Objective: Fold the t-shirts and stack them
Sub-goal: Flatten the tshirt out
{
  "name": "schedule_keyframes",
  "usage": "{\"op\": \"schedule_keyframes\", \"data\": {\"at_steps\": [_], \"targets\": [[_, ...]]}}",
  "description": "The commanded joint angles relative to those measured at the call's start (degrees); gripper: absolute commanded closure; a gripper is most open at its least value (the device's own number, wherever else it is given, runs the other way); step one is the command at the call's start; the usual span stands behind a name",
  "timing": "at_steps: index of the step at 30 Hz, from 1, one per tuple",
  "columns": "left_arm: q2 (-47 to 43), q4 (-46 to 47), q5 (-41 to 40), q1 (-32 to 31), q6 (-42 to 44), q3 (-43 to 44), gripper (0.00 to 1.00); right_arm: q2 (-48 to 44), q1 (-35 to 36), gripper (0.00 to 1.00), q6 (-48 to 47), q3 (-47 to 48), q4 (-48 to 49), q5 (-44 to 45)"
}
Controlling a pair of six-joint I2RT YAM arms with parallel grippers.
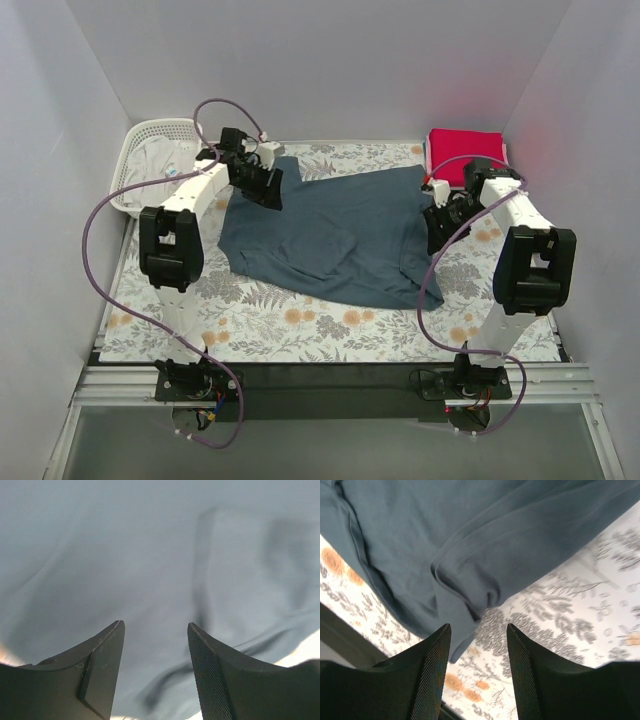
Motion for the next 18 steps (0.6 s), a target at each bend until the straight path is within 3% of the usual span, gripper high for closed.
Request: {"op": "schedule_keyframes", "data": {"at_steps": [1,9,18], "targets": [[-0.5,-1.4,7.3,-4.2,-3.3,3.4,0.48,-3.3,0.1,0.44,-1.6,-2.9,-4.7,0.1],[4.2,1.1,7.1,-8.4,-8.5,6.6,0.48,-5.4,3.2,0.37,-2.0,-8.0,-3.4,2.7],[7.9,2.5,3.0,-11.5,-10.2,8.3,0.51,-2.2,4.0,0.42,-1.1,-9.5,-2.2,4.6]]}}
